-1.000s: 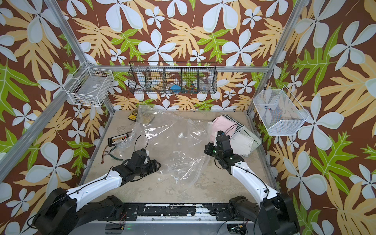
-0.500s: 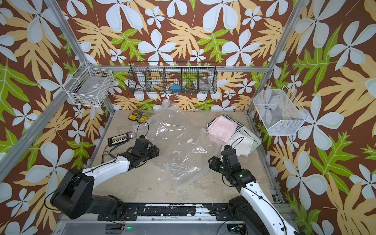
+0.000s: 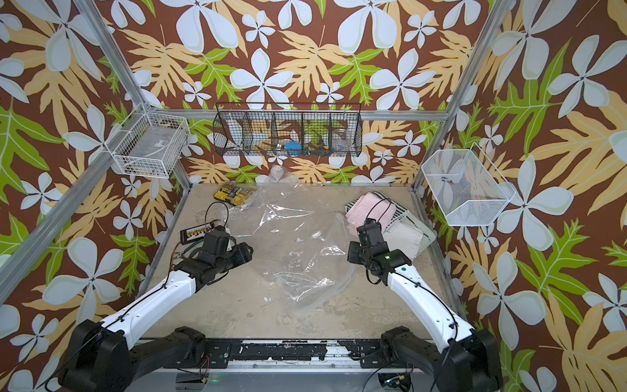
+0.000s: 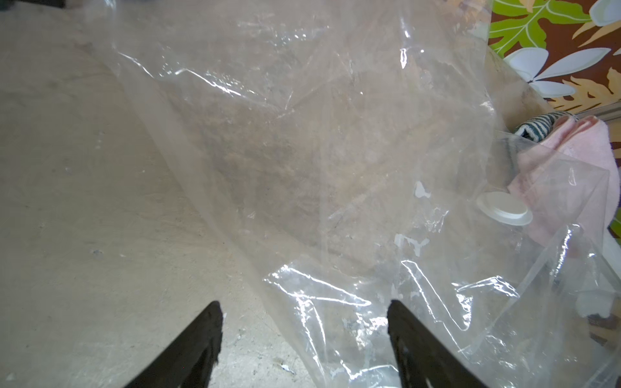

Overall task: Place the folded towel into the vacuum bag
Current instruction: Adjust the vacuum bag at the center of the board.

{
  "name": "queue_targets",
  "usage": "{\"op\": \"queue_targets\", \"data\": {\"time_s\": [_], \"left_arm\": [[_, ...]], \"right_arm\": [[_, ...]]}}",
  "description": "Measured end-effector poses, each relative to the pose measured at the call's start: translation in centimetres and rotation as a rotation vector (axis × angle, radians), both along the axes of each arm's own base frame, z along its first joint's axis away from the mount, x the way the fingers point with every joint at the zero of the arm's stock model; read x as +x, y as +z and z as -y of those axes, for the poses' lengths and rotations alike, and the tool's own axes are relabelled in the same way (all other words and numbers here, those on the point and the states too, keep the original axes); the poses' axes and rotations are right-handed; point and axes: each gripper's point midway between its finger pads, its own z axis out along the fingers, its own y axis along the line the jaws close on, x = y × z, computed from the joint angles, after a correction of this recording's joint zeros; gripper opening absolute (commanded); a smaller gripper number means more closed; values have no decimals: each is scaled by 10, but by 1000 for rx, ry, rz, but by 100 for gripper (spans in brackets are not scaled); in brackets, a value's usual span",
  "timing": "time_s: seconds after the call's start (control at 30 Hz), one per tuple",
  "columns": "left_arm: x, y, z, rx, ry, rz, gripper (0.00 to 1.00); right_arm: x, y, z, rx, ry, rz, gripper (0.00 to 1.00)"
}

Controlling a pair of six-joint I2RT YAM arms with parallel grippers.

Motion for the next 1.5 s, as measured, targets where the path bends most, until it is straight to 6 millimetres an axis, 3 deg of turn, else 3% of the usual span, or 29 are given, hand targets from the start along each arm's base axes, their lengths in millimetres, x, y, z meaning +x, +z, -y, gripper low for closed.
{"op": "queue_targets", "data": {"time_s": [0.27, 0.5, 0.63, 0.7, 0.77, 0.87, 0.97, 1.1, 1.17, 1.33, 1.4, 1.5], "left_arm": [[-18, -41, 5, -28, -18, -123, 77], [14, -7, 17, -47, -37, -30, 77], [23, 9, 16, -26, -37, 7, 77], [28, 22, 15, -20, -38, 38, 75], [30, 35, 17, -14, -44, 67, 75], [28, 45, 29, 2, -80, 96, 74], [15, 33, 54, -18, -152, 67, 73], [-6, -6, 87, -79, -250, -31, 72], [-10, -25, 88, -82, -243, -78, 71], [-5, -58, 70, -24, -187, -128, 71], [-1, -73, 50, 9, -132, -148, 71], [6, -82, 19, 32, -48, -152, 72]], "right_arm": [[-39, -71, -50, 3, 153, -151, 47], [-84, -105, -122, 110, 259, -252, 48], [-89, -96, -189, 200, 367, -276, 49], [-88, -75, -224, 270, 444, -254, 48], [-82, -50, -239, 330, 490, -207, 49], [-59, -12, -221, 378, 465, -114, 55], [-21, 10, -167, 349, 347, -18, 64], [17, -11, -77, 240, 137, -20, 71], [18, -25, -51, 199, 85, -51, 71], [6, -53, -43, 189, 98, -124, 70], [-6, -64, -44, 200, 112, -160, 70], [-12, -65, -41, 193, 125, -164, 71]]}}
